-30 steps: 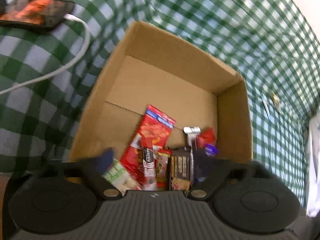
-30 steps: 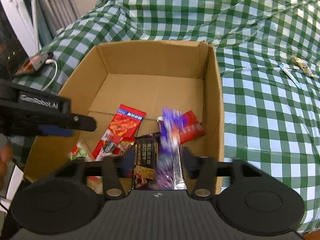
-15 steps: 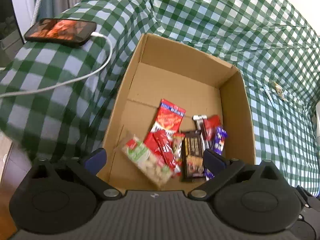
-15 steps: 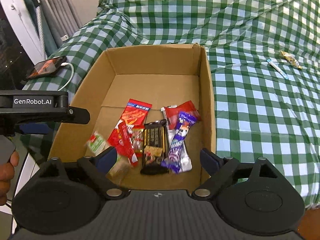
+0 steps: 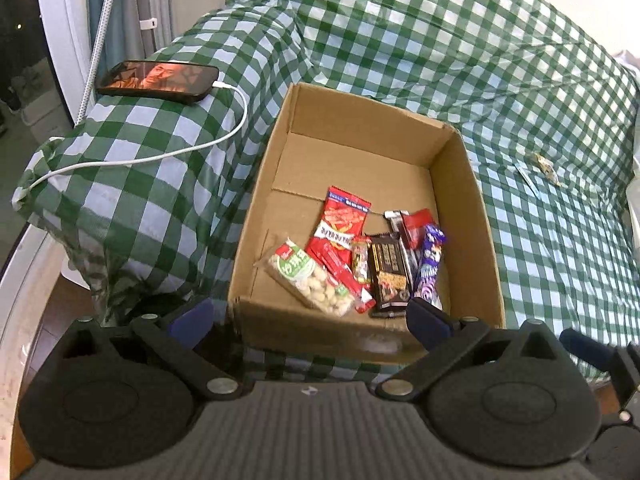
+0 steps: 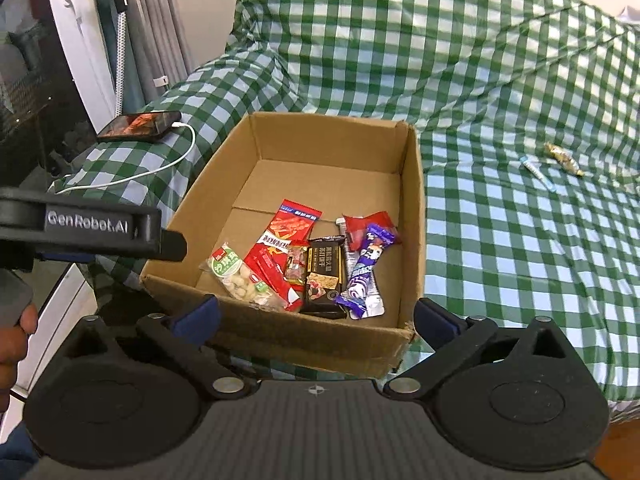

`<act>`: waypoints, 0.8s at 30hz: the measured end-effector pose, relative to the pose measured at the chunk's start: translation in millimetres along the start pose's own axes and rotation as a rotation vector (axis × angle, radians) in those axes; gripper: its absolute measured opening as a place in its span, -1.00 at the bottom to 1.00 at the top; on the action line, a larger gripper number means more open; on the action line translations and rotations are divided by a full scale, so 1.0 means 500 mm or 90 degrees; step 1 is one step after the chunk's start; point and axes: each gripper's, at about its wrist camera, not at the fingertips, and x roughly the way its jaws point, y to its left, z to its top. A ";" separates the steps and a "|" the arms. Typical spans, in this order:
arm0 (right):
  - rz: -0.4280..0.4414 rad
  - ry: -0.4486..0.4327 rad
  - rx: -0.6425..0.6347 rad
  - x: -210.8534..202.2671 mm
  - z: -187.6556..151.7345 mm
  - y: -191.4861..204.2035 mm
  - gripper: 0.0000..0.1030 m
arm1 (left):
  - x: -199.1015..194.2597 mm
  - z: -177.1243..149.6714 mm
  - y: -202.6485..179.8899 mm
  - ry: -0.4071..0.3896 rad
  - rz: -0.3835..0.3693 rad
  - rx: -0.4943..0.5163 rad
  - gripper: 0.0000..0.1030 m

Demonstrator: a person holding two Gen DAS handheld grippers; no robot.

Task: Organize snacks
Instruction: 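Withdraw both tools and hold them above the box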

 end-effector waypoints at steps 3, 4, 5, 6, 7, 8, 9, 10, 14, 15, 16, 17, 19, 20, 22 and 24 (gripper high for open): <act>-0.007 -0.013 0.002 -0.023 -0.014 -0.005 0.98 | -0.017 -0.020 -0.010 -0.006 0.005 0.019 0.99; -0.008 -0.017 0.006 -0.029 -0.018 -0.009 0.98 | -0.023 -0.025 -0.013 -0.009 0.005 0.026 0.99; -0.008 -0.021 0.010 -0.034 -0.021 -0.012 0.98 | -0.029 -0.030 -0.016 -0.013 0.006 0.033 0.99; -0.009 -0.024 0.014 -0.039 -0.025 -0.015 0.98 | -0.034 -0.034 -0.020 -0.016 0.007 0.040 0.99; -0.009 -0.026 0.018 -0.043 -0.028 -0.017 0.98 | -0.038 -0.038 -0.022 -0.018 0.008 0.043 0.99; -0.008 -0.028 0.021 -0.047 -0.031 -0.018 0.98 | -0.043 -0.041 -0.025 -0.020 0.008 0.046 0.99; -0.007 -0.030 0.023 -0.050 -0.034 -0.017 0.98 | -0.046 -0.042 -0.026 -0.021 0.008 0.048 0.99; -0.006 -0.033 0.023 -0.054 -0.037 -0.017 0.98 | -0.050 -0.046 -0.029 -0.023 0.008 0.050 0.99; -0.002 -0.042 0.019 -0.068 -0.048 -0.015 0.98 | -0.064 -0.056 -0.036 -0.029 0.009 0.060 0.99; -0.001 -0.043 0.018 -0.070 -0.048 -0.015 0.98 | -0.066 -0.058 -0.038 -0.030 0.010 0.063 0.99; 0.000 -0.044 0.018 -0.072 -0.051 -0.014 0.98 | -0.069 -0.059 -0.039 -0.032 0.011 0.064 0.99; -0.001 -0.044 0.019 -0.072 -0.051 -0.013 0.98 | -0.071 -0.061 -0.039 -0.034 0.011 0.065 0.99; 0.000 -0.047 0.019 -0.077 -0.054 -0.010 0.98 | -0.074 -0.063 -0.040 -0.036 0.011 0.066 0.99; 0.001 -0.049 0.019 -0.078 -0.055 -0.010 0.98 | -0.075 -0.063 -0.041 -0.036 0.012 0.067 0.99; 0.000 -0.048 0.020 -0.079 -0.055 -0.010 0.98 | -0.076 -0.063 -0.042 -0.035 0.011 0.069 0.99; 0.000 -0.048 0.021 -0.081 -0.057 -0.011 0.98 | -0.077 -0.065 -0.045 -0.035 0.011 0.073 0.99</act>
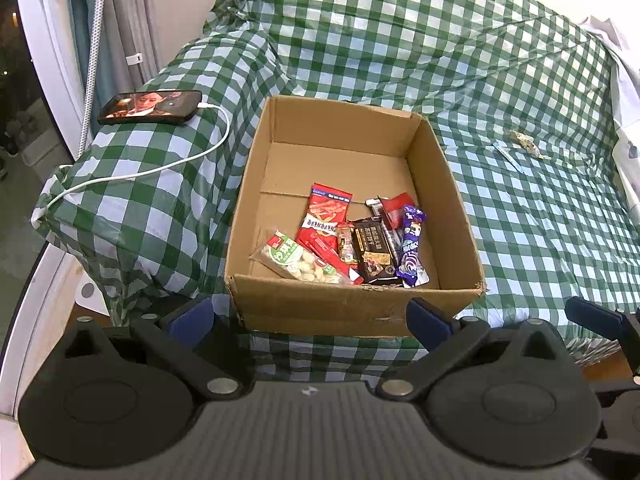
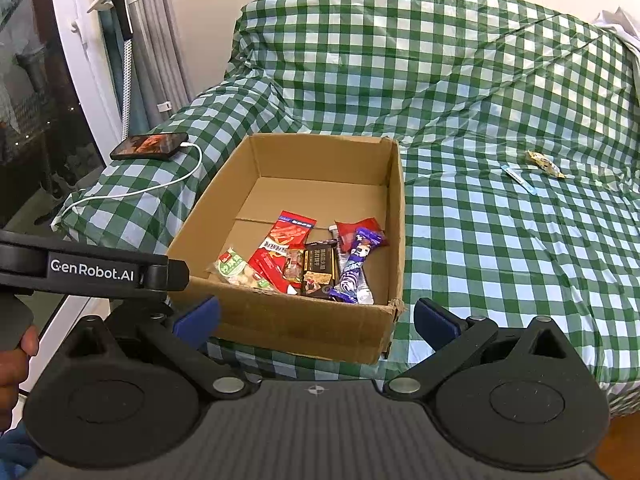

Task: Organize snacks
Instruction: 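Withdraw both tools and hold them above the box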

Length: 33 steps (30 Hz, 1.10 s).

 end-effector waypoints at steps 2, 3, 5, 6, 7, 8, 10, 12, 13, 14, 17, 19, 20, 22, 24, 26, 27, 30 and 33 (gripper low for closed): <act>-0.001 0.000 0.004 -0.005 0.000 -0.001 0.98 | 0.000 -0.001 -0.002 0.001 0.000 0.004 0.99; -0.002 0.001 0.006 -0.006 0.001 -0.002 0.98 | -0.001 -0.001 -0.002 0.002 0.000 0.005 0.99; -0.003 0.002 0.009 -0.008 0.000 -0.004 0.98 | 0.000 -0.002 -0.002 0.003 0.000 0.006 0.99; -0.003 0.003 0.010 -0.008 0.000 -0.005 0.98 | 0.001 -0.002 -0.001 0.004 0.000 0.007 0.99; -0.002 0.003 0.011 -0.008 0.000 -0.005 0.98 | 0.001 -0.002 -0.001 0.006 0.001 0.007 0.99; -0.002 0.003 0.010 -0.007 0.000 -0.005 0.98 | 0.002 -0.002 -0.001 0.007 0.001 0.007 0.99; -0.002 0.003 0.010 -0.007 0.000 -0.005 0.98 | 0.003 -0.003 -0.001 0.009 0.001 0.008 0.99; -0.002 0.003 0.010 -0.007 0.001 -0.004 0.98 | 0.004 -0.002 -0.001 0.009 0.001 0.010 0.99; -0.002 0.003 0.011 -0.006 0.001 -0.003 0.98 | 0.004 -0.002 -0.001 0.010 0.001 0.010 0.99; -0.003 0.004 0.011 -0.006 0.001 -0.003 0.98 | 0.004 -0.003 -0.001 0.010 0.001 0.011 0.99; -0.003 0.006 0.012 -0.005 -0.001 -0.003 0.99 | 0.006 -0.003 -0.001 0.014 0.002 0.012 0.99; -0.002 0.009 0.015 -0.002 -0.008 -0.002 0.99 | 0.008 -0.004 -0.001 0.016 0.003 0.013 0.99; -0.002 0.011 0.016 0.001 -0.009 -0.002 0.99 | 0.009 -0.004 -0.001 0.018 0.003 0.014 0.99; -0.003 0.014 0.018 0.003 -0.011 -0.003 0.99 | 0.012 -0.003 0.000 0.021 0.005 0.015 0.99; -0.002 0.016 0.020 0.005 -0.011 -0.005 0.99 | 0.015 -0.003 0.000 0.025 0.006 0.014 0.99; -0.002 0.019 0.021 0.006 -0.012 -0.007 0.99 | 0.016 -0.002 0.000 0.028 0.007 0.014 0.99; -0.002 0.020 0.021 0.007 -0.011 -0.008 0.99 | 0.017 -0.002 0.000 0.030 0.007 0.015 0.99; -0.003 0.024 0.021 0.008 -0.011 -0.009 0.99 | 0.020 -0.002 0.000 0.035 0.008 0.015 0.99; -0.003 0.032 0.020 0.012 -0.011 -0.010 0.99 | 0.026 -0.002 0.000 0.045 0.009 0.015 0.99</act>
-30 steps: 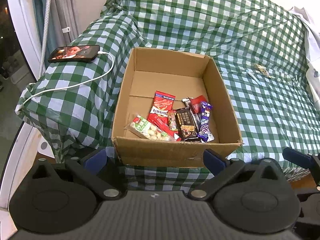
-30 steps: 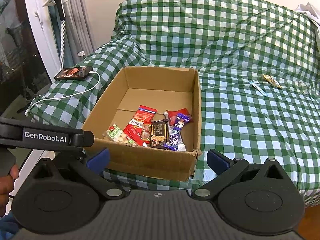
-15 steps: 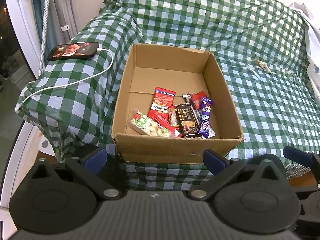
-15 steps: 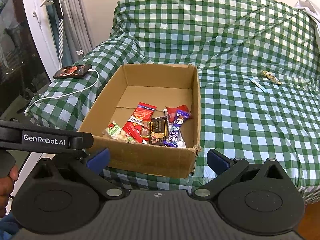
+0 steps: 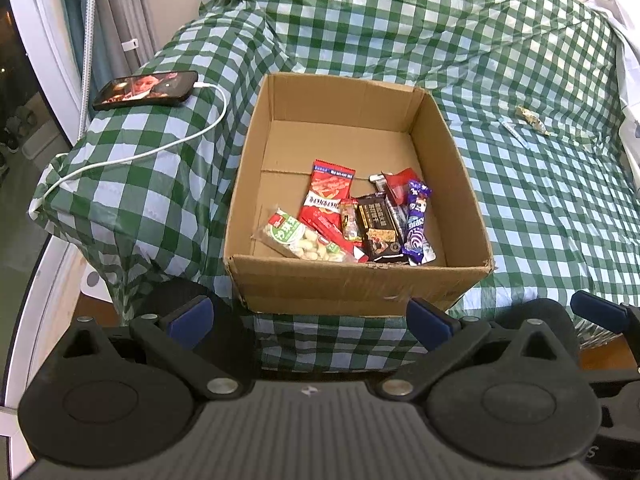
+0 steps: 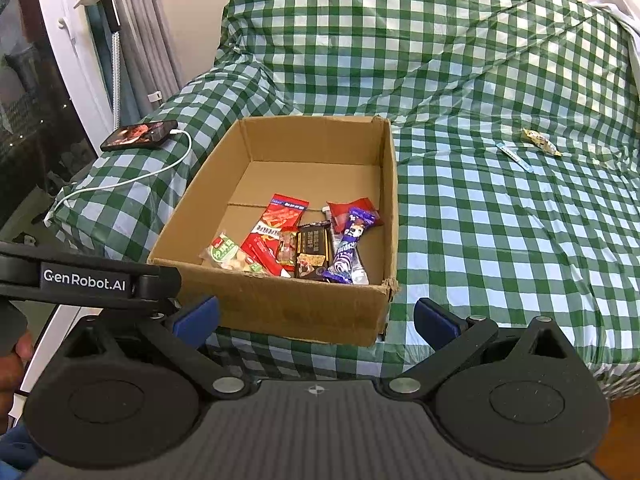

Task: Organize snacks
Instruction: 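Withdraw both tools and hold them above the box, then move both tools toward the yellow bar and blue stick on the bedspread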

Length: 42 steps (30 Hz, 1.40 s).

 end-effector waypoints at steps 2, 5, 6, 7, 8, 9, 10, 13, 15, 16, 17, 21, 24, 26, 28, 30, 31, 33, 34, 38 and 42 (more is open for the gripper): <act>0.000 0.008 0.000 0.004 -0.001 -0.001 0.99 | 0.006 0.000 0.000 0.009 0.001 -0.002 0.99; 0.002 0.021 0.004 0.012 -0.002 -0.006 0.99 | 0.014 0.000 0.001 0.021 0.001 -0.004 0.99; 0.003 0.025 0.006 0.015 -0.002 -0.008 0.99 | 0.016 0.000 0.000 0.022 0.000 -0.003 0.99; 0.004 0.028 0.008 0.018 -0.002 -0.010 0.99 | 0.016 0.001 -0.001 0.021 0.000 -0.002 0.99; 0.005 0.030 0.009 0.020 -0.002 -0.011 0.99 | 0.018 0.002 -0.004 0.021 0.000 0.001 0.99; 0.006 0.031 0.010 0.022 -0.002 -0.013 0.99 | 0.020 0.003 -0.007 0.021 0.001 0.005 0.99; 0.007 0.032 0.010 0.024 -0.002 -0.015 0.99 | 0.022 0.004 -0.010 0.022 0.001 0.009 0.99; 0.010 0.039 0.012 0.032 -0.003 -0.019 0.99 | 0.031 0.010 -0.021 0.026 0.001 0.024 0.99; 0.013 0.043 0.015 0.038 -0.003 -0.022 0.99 | 0.034 0.015 -0.028 0.024 -0.001 0.033 0.99; 0.014 0.043 0.016 0.041 -0.002 -0.025 0.99 | 0.035 0.017 -0.030 0.022 -0.003 0.035 0.99; 0.015 0.043 0.018 0.043 -0.001 -0.028 0.99 | 0.036 0.020 -0.033 0.019 -0.005 0.037 0.99; 0.018 0.043 0.026 0.052 0.003 -0.044 0.99 | 0.046 0.031 -0.051 0.021 -0.004 0.051 0.99; 0.016 0.045 0.036 0.061 0.006 -0.058 0.99 | 0.058 0.040 -0.066 0.030 -0.002 0.060 0.99; 0.017 0.046 0.045 0.066 0.008 -0.068 0.99 | 0.064 0.047 -0.075 0.033 0.000 0.063 0.99; 0.016 0.046 0.052 0.069 0.009 -0.077 0.99 | 0.068 0.053 -0.085 0.036 0.000 0.066 0.99; 0.016 0.046 0.060 0.072 0.009 -0.088 0.99 | 0.072 0.059 -0.096 0.038 0.000 0.069 0.99; 0.015 0.046 0.064 0.073 0.009 -0.094 0.99 | 0.073 0.062 -0.103 0.040 0.000 0.071 0.99; 0.013 0.046 0.074 0.075 0.009 -0.108 0.99 | 0.077 0.067 -0.117 0.042 -0.001 0.077 0.99; 0.012 0.045 0.080 0.076 0.009 -0.116 0.99 | 0.079 0.070 -0.124 0.044 -0.002 0.081 0.99; 0.002 0.043 0.105 0.076 0.010 -0.152 0.99 | 0.089 0.083 -0.162 0.050 -0.010 0.095 0.99; -0.015 0.037 0.129 0.076 0.014 -0.194 0.99 | 0.095 0.105 -0.207 0.045 -0.019 0.116 0.99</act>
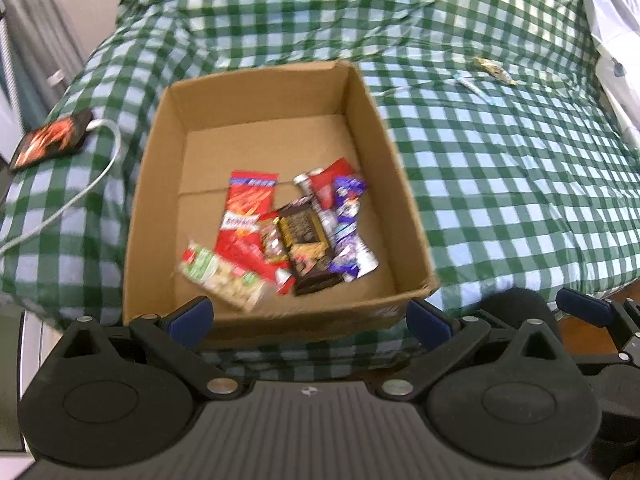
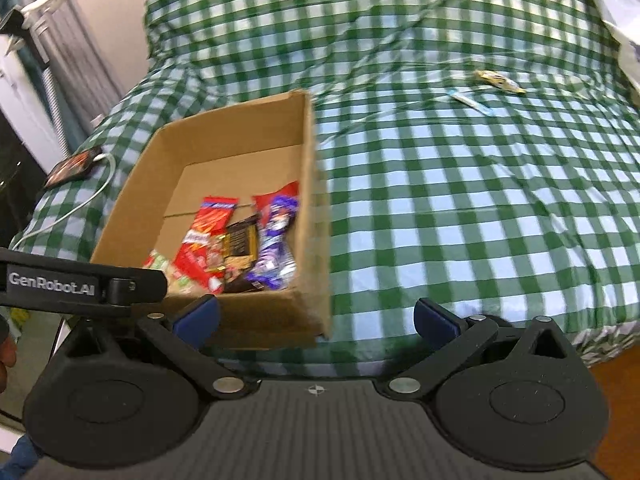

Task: Organize snacks
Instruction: 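Move both tools toward the yellow bar and blue stick on the bedspread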

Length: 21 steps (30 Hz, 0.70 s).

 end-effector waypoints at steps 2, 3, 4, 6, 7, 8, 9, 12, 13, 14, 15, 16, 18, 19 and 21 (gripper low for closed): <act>-0.010 -0.005 0.017 0.001 0.010 -0.027 0.99 | 0.002 0.021 -0.026 -0.008 -0.003 0.014 0.99; -0.017 -0.009 0.025 0.002 0.017 -0.042 0.99 | 0.004 0.034 -0.039 -0.011 -0.007 0.021 0.99; -0.024 -0.013 0.031 0.002 0.023 -0.056 0.99 | 0.006 0.048 -0.052 -0.013 -0.013 0.026 0.99; -0.039 -0.024 0.045 0.005 0.037 -0.090 0.99 | 0.012 0.082 -0.078 -0.015 -0.030 0.034 0.99; -0.046 -0.030 0.051 0.007 0.045 -0.107 0.99 | 0.016 0.101 -0.092 -0.015 -0.038 0.036 0.99; -0.054 -0.037 0.057 0.008 0.054 -0.129 0.99 | 0.023 0.122 -0.108 -0.017 -0.047 0.037 0.99; -0.063 -0.044 0.062 0.011 0.064 -0.150 0.99 | 0.031 0.144 -0.123 -0.019 -0.056 0.036 0.99; -0.097 -0.071 0.074 0.022 0.102 -0.217 0.99 | 0.068 0.218 -0.168 -0.004 -0.084 0.021 0.99; -0.109 -0.082 0.076 0.028 0.119 -0.243 0.99 | 0.082 0.243 -0.183 0.000 -0.094 0.013 0.99; -0.118 -0.092 0.078 0.034 0.135 -0.269 0.99 | 0.101 0.272 -0.202 0.006 -0.099 0.003 0.99; -0.126 -0.103 0.080 0.044 0.156 -0.298 0.99 | 0.122 0.301 -0.221 0.008 -0.101 -0.006 0.99; -0.131 -0.112 0.082 0.052 0.173 -0.326 0.99 | 0.142 0.329 -0.238 0.005 -0.104 -0.013 0.99; -0.144 -0.135 0.082 0.078 0.214 -0.384 0.99 | 0.194 0.392 -0.284 0.002 -0.098 -0.018 0.99; -0.154 -0.145 0.082 0.096 0.240 -0.414 0.99 | 0.224 0.424 -0.310 -0.001 -0.099 -0.022 0.99; -0.163 -0.167 0.069 0.132 0.290 -0.472 0.99 | 0.291 0.489 -0.361 -0.005 -0.094 -0.031 0.99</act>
